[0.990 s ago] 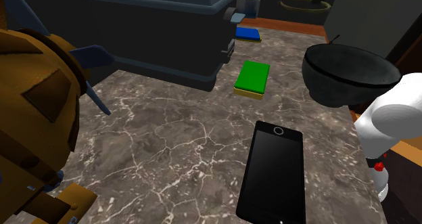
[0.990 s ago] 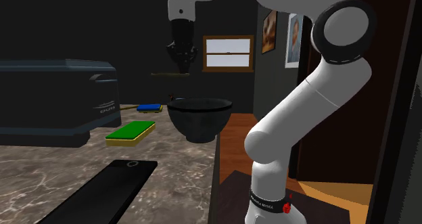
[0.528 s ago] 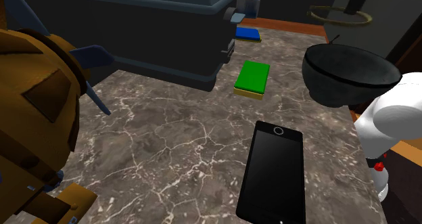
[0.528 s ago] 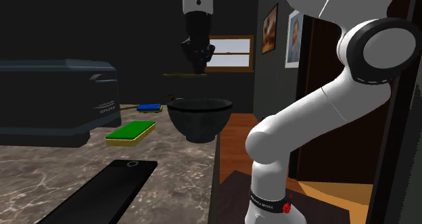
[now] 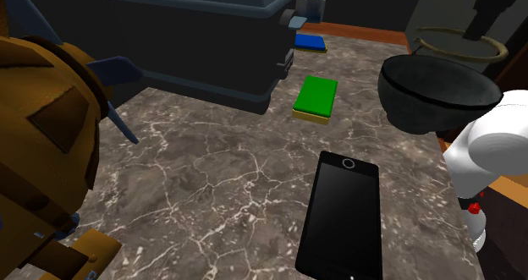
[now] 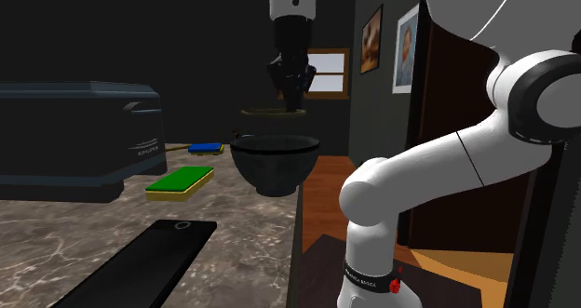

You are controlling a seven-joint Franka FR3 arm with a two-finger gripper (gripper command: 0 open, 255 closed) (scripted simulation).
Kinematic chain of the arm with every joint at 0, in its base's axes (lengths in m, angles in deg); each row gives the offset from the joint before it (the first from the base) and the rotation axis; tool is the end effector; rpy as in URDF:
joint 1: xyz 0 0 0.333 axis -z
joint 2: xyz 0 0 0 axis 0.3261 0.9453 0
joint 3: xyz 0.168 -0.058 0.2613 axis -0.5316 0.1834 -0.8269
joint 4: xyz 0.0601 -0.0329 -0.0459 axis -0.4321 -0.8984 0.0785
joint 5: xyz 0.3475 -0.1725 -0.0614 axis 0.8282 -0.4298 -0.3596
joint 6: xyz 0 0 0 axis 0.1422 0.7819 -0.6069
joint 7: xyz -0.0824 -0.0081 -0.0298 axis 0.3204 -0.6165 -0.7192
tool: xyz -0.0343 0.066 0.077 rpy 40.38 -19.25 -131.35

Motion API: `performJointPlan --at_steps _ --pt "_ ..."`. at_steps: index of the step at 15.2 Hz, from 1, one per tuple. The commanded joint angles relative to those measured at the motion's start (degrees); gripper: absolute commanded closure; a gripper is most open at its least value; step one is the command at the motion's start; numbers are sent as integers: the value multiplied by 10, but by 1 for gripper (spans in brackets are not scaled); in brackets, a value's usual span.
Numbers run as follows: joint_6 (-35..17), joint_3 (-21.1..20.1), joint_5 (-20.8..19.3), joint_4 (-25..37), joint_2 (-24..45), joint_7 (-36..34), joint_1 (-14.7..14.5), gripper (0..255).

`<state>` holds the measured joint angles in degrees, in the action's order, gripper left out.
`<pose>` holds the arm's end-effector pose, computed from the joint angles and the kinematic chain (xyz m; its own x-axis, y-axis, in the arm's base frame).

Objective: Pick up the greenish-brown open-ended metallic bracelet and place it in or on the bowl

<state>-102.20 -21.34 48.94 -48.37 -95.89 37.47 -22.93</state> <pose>0.1397 0.1303 0.6799 0.9974 -0.0706 -0.0150 -0.0706 -0.9975 0.0007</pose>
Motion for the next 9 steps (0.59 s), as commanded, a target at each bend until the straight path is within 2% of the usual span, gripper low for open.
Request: performJointPlan --at_steps 1,9 --pt "-10 -2 2 -22 -12 1 -2 255" --pt "-51 -11 12 -105 -54 6 -8 255"
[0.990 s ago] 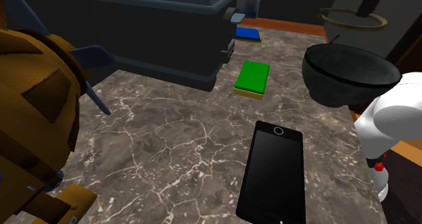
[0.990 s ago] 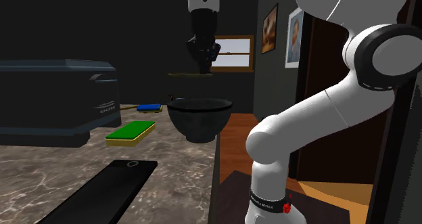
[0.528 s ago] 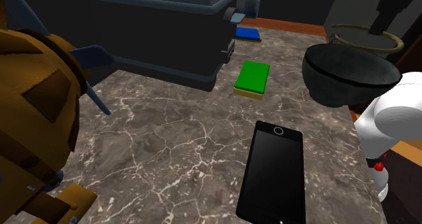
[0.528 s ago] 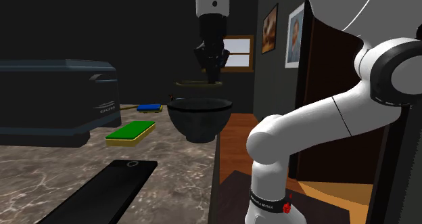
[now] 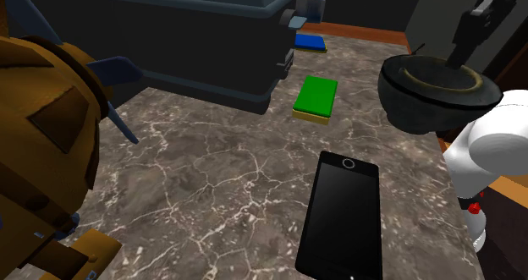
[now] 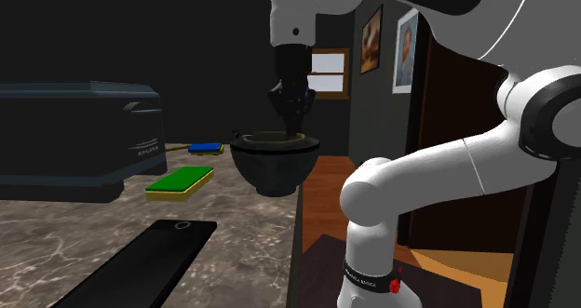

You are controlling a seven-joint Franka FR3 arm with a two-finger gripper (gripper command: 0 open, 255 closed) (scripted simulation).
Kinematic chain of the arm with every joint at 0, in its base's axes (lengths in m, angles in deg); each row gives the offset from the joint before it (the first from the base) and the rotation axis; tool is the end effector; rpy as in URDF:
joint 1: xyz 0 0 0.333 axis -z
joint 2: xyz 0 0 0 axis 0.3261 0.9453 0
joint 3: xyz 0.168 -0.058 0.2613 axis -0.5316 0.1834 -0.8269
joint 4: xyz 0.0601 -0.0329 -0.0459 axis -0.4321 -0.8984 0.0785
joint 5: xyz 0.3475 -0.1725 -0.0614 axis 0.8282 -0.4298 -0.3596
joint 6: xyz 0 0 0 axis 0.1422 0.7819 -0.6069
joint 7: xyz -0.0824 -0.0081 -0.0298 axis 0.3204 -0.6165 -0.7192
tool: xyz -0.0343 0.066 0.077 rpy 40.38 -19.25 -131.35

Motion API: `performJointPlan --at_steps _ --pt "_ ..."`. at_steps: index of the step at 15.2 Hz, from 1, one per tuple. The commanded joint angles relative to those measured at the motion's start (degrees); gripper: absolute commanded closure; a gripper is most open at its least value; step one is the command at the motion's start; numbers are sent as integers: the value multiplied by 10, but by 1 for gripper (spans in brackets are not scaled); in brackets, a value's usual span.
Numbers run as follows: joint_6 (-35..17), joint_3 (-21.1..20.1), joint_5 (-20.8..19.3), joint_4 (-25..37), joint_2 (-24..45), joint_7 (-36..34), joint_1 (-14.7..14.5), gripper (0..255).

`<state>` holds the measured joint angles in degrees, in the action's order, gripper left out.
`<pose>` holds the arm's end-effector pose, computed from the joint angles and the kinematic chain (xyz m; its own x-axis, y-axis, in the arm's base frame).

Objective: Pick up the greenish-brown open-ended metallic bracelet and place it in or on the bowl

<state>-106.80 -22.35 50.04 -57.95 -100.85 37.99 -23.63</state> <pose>0.1394 0.1302 0.6315 0.9974 -0.0705 -0.0156 -0.0705 -0.9975 0.0005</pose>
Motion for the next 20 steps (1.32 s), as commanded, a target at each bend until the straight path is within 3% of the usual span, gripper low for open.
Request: performJointPlan --at_steps 1,8,9,14,18,20 --pt "-8 -2 2 -17 -9 1 -1 255" --pt "-8 -2 2 -16 -8 1 -1 255" --pt "-8 -2 2 -16 -8 1 -1 0" --pt "-8 -2 2 -16 -8 1 -1 0" --pt "39 9 -10 81 43 -4 6 0" --pt "39 9 -10 81 43 -4 6 0"
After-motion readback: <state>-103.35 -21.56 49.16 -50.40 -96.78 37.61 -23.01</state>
